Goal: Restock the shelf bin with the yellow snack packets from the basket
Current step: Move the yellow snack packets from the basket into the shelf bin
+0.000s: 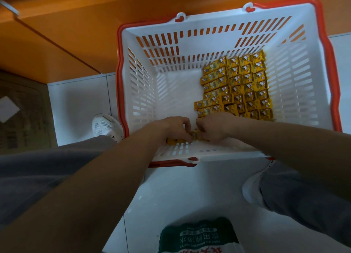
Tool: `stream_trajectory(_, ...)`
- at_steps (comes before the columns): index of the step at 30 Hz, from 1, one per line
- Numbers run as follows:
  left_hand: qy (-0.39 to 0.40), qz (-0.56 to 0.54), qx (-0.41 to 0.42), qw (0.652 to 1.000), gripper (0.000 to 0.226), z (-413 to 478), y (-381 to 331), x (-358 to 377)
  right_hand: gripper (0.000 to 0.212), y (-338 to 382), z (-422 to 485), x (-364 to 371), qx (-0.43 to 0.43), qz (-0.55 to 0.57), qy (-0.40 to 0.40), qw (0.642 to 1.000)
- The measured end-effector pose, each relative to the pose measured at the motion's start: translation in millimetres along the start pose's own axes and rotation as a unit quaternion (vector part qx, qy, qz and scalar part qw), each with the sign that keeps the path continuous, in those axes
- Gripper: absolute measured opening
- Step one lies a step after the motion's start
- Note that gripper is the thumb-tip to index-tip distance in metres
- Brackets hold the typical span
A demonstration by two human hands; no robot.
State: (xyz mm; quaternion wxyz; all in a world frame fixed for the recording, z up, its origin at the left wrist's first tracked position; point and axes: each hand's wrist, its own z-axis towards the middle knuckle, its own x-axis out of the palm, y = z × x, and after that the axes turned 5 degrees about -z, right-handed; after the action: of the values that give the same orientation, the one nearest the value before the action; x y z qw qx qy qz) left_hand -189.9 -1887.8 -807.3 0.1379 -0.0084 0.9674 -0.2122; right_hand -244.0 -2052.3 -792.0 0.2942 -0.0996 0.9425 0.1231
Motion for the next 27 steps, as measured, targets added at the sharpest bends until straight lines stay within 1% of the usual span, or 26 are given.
stream_trajectory(4,-0.026,0.016,0.007,1.000,0.022,5,4,2,0.017,-3,-2,-2,-0.021,0.050,0.012,0.998)
stream_trajectory(5,-0.026,0.015,0.002,1.000,0.024,6,5,2,0.016,-4,-3,0,-0.027,0.064,0.008,0.998)
stream_trajectory(6,-0.023,0.011,-0.006,1.000,0.032,6,6,1,0.016,-6,-4,2,-0.032,0.073,0.002,0.997)
stream_trajectory(9,-0.018,0.015,-0.034,0.999,0.065,4,7,-1,0.022,-14,-10,4,-0.041,0.088,-0.007,0.995)
stream_trajectory(11,-0.019,0.031,-0.049,0.998,0.076,5,7,-1,0.023,-17,-14,3,-0.055,0.072,-0.018,0.996)
stream_trajectory(14,-0.005,0.020,-0.049,0.999,0.075,6,8,-1,0.021,-20,-18,1,-0.055,0.066,-0.001,0.996)
stream_trajectory(17,0.025,-0.005,-0.039,0.999,0.074,5,5,-5,0.016,-19,-21,0,-0.018,0.147,0.012,0.989)
stream_trajectory(18,0.032,0.000,-0.036,0.999,0.073,5,3,-6,0.019,-19,-23,0,-0.004,0.174,0.014,0.985)
stream_trajectory(20,0.035,0.002,-0.032,0.999,0.071,2,-3,-9,0.032,-23,-29,-4,0.018,0.209,0.030,0.977)
stream_trajectory(22,0.020,-0.006,-0.029,0.999,0.069,-4,-8,-14,0.040,-29,-37,-12,0.027,0.249,0.051,0.967)
stream_trajectory(23,0.008,-0.006,-0.028,1.000,0.067,-9,-12,-18,0.039,-33,-42,-17,0.030,0.272,0.059,0.960)
stream_trajectory(25,-0.019,-0.016,-0.020,0.999,0.060,-22,-24,-29,0.031,-42,-55,-29,0.043,0.320,0.057,0.945)
stream_trajectory(27,-0.039,-0.066,-0.009,0.997,0.057,-39,-40,-40,0.022,-52,-73,-46,0.066,0.370,0.021,0.926)
